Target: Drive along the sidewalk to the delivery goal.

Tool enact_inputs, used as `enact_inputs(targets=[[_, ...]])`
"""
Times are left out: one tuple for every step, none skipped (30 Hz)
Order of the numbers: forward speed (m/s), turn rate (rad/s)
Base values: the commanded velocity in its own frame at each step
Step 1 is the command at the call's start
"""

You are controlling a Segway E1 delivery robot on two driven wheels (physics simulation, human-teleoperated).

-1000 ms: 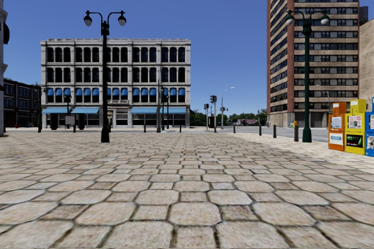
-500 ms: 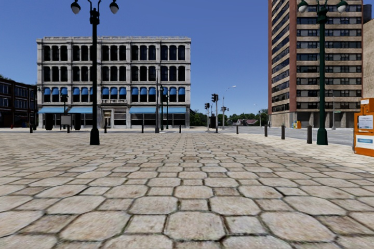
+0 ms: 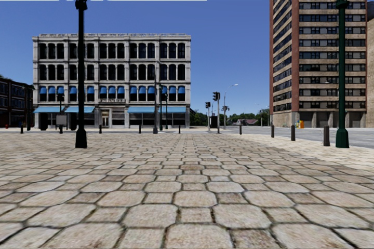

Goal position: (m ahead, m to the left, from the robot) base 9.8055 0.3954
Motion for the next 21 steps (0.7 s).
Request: enact_inputs(targets=[[2.0,0.0],[2.0,0.0],[2.0,0.0],[2.0,0.0],[2.0,0.0],[2.0,0.0],[2.0,0.0],[2.0,0.0],[2.0,0.0],[2.0,0.0],[2.0,0.0],[2.0,0.0],[2.0,0.0],[2.0,0.0],[2.0,0.0],[2.0,0.0],[2.0,0.0],[2.0,0.0],[2.0,0.0],[2.0,0.0],[2.0,0.0]])
